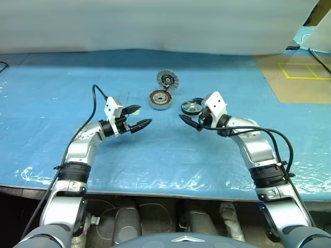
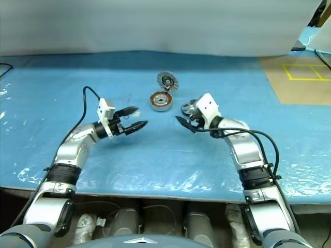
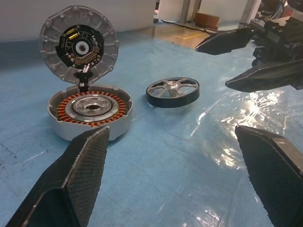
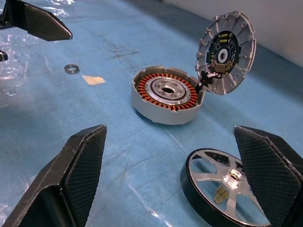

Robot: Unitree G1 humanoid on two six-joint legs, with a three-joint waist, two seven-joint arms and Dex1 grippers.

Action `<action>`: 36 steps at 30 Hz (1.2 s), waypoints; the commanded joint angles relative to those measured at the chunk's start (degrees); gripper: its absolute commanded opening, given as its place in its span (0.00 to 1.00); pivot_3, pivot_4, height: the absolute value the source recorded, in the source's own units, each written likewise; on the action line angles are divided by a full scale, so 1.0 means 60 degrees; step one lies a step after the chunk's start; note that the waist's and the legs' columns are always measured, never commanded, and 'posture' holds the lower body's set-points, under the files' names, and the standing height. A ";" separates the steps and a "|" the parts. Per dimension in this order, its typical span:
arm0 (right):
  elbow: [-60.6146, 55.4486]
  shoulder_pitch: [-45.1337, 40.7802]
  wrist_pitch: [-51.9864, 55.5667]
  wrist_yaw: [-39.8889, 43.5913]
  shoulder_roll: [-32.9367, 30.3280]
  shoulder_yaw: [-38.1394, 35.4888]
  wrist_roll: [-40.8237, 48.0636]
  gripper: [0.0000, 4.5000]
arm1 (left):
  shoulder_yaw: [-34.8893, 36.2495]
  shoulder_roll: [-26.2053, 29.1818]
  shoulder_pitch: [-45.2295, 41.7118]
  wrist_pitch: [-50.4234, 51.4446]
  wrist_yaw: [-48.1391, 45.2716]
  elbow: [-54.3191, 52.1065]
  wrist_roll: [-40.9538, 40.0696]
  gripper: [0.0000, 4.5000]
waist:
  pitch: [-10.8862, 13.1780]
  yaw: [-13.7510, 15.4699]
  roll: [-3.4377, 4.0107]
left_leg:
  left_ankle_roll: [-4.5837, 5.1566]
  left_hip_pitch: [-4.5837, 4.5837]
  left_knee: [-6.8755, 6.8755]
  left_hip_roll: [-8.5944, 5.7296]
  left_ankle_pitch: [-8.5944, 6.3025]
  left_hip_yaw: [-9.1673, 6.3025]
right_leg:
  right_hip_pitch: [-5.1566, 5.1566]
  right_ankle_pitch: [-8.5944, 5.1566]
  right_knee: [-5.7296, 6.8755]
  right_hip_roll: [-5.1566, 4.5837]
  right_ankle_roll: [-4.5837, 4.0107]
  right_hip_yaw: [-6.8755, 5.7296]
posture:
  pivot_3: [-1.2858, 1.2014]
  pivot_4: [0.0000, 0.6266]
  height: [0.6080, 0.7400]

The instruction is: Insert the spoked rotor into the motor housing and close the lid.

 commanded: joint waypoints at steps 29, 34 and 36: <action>-0.0098 0.0030 -0.0100 0.0149 -0.0109 0.0056 -0.0035 1.00 | 0.0137 0.0020 -0.0051 -0.0327 0.0156 -0.0216 0.0080 0.99 | 0.0000 -0.0001 0.0000 | 0.0001 0.0001 0.0000 0.0000 0.0000 0.0000 | 0.0000 0.0000 0.0001 0.0000 0.0000 0.0000 | 0.52 0.24 1.00; -0.0055 -0.0024 0.0113 0.0227 -0.0072 0.0045 0.0050 1.00 | 0.0133 0.0021 -0.0080 -0.0292 0.0193 -0.0259 0.0066 0.99 | 0.0000 -0.0001 0.0000 | 0.0000 0.0001 0.0000 0.0000 0.0000 0.0000 | 0.0000 0.0000 0.0001 0.0000 0.0000 0.0000 | 0.52 0.24 1.00; 0.0142 -0.0193 0.0067 0.0208 -0.0024 0.0160 -0.0079 1.00 | 0.0154 0.0011 -0.0095 -0.0291 0.0291 -0.0240 0.0089 0.99 | 0.0000 -0.0002 0.0000 | 0.0000 0.0001 0.0000 0.0000 0.0000 0.0000 | 0.0000 0.0000 0.0001 0.0000 0.0000 0.0000 | 0.52 0.24 1.00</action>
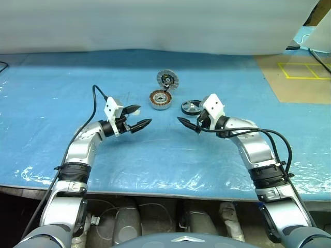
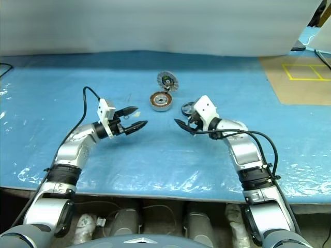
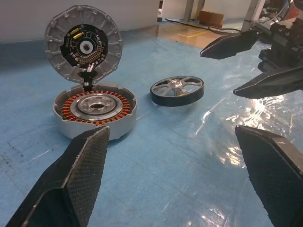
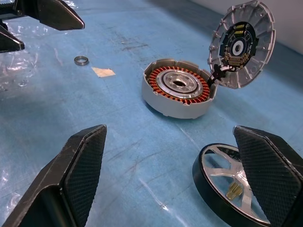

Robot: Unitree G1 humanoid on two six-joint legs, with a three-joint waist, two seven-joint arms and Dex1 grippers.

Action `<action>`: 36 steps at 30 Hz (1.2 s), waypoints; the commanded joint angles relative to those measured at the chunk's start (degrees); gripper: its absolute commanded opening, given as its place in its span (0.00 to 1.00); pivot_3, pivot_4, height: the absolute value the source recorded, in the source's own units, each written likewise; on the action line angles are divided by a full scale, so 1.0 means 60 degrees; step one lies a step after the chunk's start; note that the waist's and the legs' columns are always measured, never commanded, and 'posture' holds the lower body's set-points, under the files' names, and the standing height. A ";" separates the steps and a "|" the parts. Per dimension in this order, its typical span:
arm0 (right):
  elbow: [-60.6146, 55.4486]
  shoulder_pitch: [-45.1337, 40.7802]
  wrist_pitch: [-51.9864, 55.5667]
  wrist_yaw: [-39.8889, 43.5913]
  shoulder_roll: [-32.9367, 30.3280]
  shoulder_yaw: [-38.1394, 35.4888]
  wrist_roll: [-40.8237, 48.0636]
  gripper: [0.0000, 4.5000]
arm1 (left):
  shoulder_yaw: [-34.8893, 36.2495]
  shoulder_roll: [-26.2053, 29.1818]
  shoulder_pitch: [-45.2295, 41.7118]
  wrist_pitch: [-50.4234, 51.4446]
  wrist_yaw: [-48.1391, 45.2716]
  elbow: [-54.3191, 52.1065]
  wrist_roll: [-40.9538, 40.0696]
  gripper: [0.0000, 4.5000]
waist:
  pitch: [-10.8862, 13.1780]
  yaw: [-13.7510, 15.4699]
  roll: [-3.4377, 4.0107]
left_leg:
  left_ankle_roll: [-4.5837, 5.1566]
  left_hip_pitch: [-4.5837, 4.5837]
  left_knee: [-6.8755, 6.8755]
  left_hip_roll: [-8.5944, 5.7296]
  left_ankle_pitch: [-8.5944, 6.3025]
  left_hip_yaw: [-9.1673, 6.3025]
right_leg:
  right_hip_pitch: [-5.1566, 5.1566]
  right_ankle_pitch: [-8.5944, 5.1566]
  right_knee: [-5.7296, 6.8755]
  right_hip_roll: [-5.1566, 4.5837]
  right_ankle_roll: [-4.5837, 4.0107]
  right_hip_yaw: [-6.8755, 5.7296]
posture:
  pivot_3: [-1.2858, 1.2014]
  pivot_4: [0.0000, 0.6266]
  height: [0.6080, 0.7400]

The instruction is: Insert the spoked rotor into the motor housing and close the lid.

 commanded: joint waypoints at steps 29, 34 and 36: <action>1.2115 -0.8157 -0.4389 0.0859 0.2805 0.2564 -0.4276 1.00 | 0.0546 -0.0187 0.2403 0.0488 0.1434 -0.2881 -0.0587 0.99 | 0.0042 -0.0125 0.0061 | 0.0003 -0.0051 0.0047 0.0081 0.0000 0.0018 | -0.0117 -0.0051 0.0168 0.0001 -0.0120 -0.0050 | 0.52 0.24 1.00; 1.2298 -0.8290 -0.4252 0.0198 0.3036 0.2392 -0.4612 1.00 | 0.0537 -0.0276 0.2575 0.0739 0.1723 -0.3368 -0.0636 0.99 | 0.0061 -0.0214 0.0088 | 0.0002 -0.0045 0.0067 0.0100 -0.0001 0.0037 | -0.0121 -0.0051 0.0187 0.0005 -0.0120 -0.0044 | 0.52 0.24 1.00; 1.2343 -0.8431 -0.4213 -0.0244 0.3112 0.2281 -0.4692 1.00 | 0.0557 -0.0270 0.2646 0.0795 0.1852 -0.3529 -0.0636 0.99 | 0.0062 -0.0238 0.0091 | 0.0002 -0.0046 0.0067 0.0101 -0.0001 0.0043 | -0.0124 -0.0051 0.0186 0.0005 -0.0120 -0.0042 | 0.52 0.24 1.00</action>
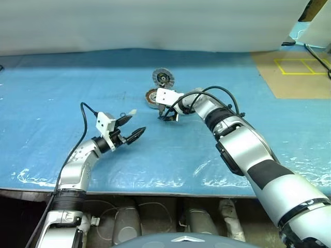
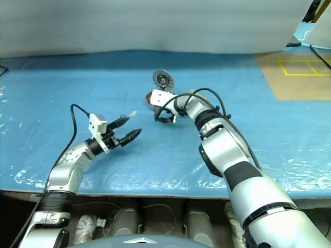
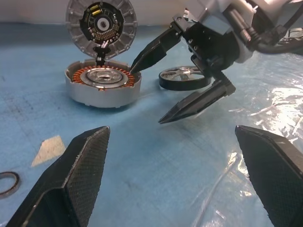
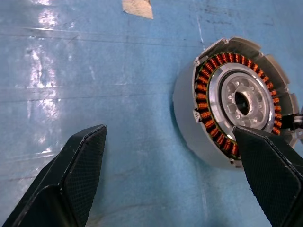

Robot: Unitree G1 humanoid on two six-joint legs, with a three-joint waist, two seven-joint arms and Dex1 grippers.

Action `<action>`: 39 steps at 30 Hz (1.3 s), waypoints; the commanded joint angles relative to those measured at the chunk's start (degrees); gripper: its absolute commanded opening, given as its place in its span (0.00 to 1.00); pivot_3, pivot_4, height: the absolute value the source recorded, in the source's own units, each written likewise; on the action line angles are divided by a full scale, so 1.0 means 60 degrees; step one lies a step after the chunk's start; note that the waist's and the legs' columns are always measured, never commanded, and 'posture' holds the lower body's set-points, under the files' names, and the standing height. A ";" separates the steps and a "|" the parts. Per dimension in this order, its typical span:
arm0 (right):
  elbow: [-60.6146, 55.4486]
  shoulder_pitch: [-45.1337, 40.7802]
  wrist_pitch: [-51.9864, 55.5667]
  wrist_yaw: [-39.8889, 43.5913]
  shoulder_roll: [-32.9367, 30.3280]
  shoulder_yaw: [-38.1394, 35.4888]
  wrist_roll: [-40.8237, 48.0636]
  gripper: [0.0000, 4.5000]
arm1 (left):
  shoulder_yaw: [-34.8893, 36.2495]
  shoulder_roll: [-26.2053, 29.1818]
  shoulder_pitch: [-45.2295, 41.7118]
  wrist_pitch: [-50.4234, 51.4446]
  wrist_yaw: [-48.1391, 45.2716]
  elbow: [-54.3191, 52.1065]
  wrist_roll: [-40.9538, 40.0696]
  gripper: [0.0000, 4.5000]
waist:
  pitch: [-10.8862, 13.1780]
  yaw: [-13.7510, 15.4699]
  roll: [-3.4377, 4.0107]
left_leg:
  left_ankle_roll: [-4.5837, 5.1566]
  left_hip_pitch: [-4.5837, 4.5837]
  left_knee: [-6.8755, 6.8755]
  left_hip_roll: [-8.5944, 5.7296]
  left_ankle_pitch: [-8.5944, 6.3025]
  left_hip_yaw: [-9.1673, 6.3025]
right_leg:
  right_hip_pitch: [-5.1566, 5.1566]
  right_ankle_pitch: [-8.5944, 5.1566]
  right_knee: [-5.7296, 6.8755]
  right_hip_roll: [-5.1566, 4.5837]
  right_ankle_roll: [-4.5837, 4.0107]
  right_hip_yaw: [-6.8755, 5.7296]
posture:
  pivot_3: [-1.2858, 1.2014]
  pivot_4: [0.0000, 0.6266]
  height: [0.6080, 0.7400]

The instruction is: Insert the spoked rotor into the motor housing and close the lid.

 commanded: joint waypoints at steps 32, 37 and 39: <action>0.0096 -0.0022 0.0149 -0.1302 0.1306 -0.1109 -0.0418 1.00 | 0.0894 0.0949 0.1031 0.2148 0.1166 -0.2949 -0.1124 0.99 | 0.0019 -0.0057 0.0018 | -0.0003 -0.0006 0.0013 0.0059 -0.0002 0.0059 | -0.0028 -0.0019 0.0012 0.0051 -0.0031 0.0017 | 0.52 0.24 1.00; 0.0151 0.0397 0.0564 -0.1629 0.1186 -0.1316 -0.0427 1.00 | 0.0988 0.0893 0.1625 0.2523 0.1702 -0.3869 -0.1366 0.99 | 0.0022 -0.0010 0.0023 | -0.0003 -0.0002 0.0037 0.0058 -0.0002 0.0061 | -0.0018 -0.0018 0.0026 0.0049 -0.0030 0.0024 | 0.52 0.24 1.00; 0.0154 0.0472 0.0573 -0.1800 0.1102 -0.1310 -0.0488 1.00 | 0.0958 0.0926 0.1684 0.2569 0.1811 -0.3968 -0.1354 0.99 | 0.0022 -0.0009 0.0023 | -0.0004 0.0012 0.0041 0.0057 -0.0003 0.0062 | -0.0009 -0.0019 0.0035 0.0049 -0.0028 0.0025 | 0.52 0.24 1.00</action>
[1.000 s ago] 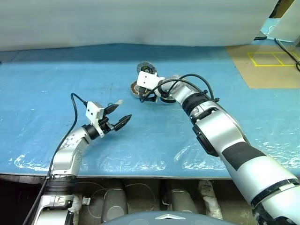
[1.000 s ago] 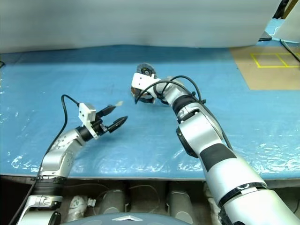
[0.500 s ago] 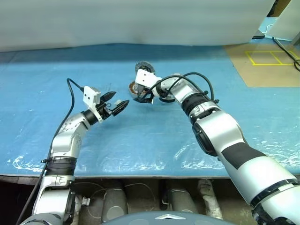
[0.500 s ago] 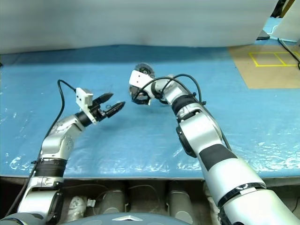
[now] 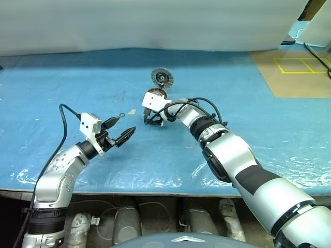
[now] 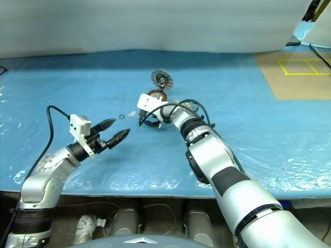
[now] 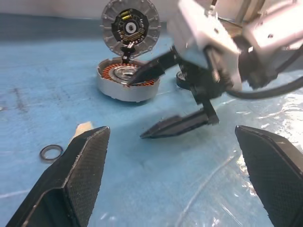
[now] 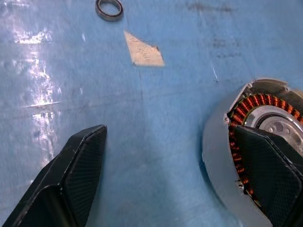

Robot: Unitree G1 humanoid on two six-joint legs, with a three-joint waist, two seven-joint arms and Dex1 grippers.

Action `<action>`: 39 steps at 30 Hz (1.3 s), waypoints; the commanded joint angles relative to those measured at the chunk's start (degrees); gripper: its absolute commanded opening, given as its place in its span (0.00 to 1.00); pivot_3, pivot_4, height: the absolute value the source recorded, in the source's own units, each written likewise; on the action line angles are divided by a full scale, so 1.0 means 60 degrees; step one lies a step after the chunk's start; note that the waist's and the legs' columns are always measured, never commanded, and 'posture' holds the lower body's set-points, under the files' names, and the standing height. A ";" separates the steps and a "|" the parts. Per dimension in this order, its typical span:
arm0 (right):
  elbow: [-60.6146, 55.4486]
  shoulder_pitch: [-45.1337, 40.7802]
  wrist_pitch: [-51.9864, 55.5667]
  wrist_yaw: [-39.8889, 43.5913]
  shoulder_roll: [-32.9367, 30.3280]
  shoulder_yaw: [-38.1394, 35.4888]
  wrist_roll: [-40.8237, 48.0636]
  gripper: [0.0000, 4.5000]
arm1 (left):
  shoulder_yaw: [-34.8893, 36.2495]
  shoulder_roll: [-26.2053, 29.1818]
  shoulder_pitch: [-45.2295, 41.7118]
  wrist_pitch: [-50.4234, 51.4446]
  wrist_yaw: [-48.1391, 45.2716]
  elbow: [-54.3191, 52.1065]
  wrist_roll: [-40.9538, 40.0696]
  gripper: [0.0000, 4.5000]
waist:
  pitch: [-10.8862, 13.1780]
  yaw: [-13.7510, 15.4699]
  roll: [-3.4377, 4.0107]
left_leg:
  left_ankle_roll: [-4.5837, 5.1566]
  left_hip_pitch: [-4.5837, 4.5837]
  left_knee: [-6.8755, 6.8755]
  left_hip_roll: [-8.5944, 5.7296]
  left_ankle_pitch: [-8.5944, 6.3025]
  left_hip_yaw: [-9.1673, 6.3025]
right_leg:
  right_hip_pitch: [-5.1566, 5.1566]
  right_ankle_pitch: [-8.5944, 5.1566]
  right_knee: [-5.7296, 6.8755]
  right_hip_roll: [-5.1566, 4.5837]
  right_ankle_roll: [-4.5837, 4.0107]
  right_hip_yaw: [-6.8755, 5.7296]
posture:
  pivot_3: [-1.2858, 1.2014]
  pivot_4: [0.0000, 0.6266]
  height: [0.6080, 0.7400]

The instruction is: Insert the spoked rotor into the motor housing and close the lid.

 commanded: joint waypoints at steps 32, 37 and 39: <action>-0.0146 -0.0445 -0.0100 -0.0564 -0.0575 0.0570 -0.0948 0.00 | -0.0349 -0.0442 -0.0594 -0.0121 0.0716 -0.0173 0.0016 1.00 | 0.0005 -0.0037 0.0007 | -0.0001 0.0024 0.0014 -0.0006 -0.0001 0.0054 | -0.0020 -0.0001 0.0038 0.0014 0.0003 0.0056 | 0.52 0.24 1.00; -0.0333 -0.0478 -0.1309 0.1560 -0.0857 0.0947 -0.1043 0.00 | -0.0450 -0.0543 -0.0645 -0.0205 0.0674 0.0043 0.0048 1.00 | 0.0005 -0.0038 0.0007 | -0.0001 0.0018 0.0015 -0.0004 0.0000 0.0055 | -0.0025 -0.0001 0.0038 0.0014 0.0002 0.0056 | 0.52 0.24 1.00; -0.0437 -0.0460 -0.1763 0.2542 -0.0982 0.0948 -0.0876 0.00 | -0.0487 -0.0581 -0.0687 -0.0258 0.0633 0.0149 0.0079 1.00 | 0.0005 -0.0040 0.0007 | 0.0000 0.0017 0.0014 -0.0003 -0.0001 0.0056 | -0.0025 -0.0001 0.0037 0.0014 0.0002 0.0056 | 0.52 0.24 1.00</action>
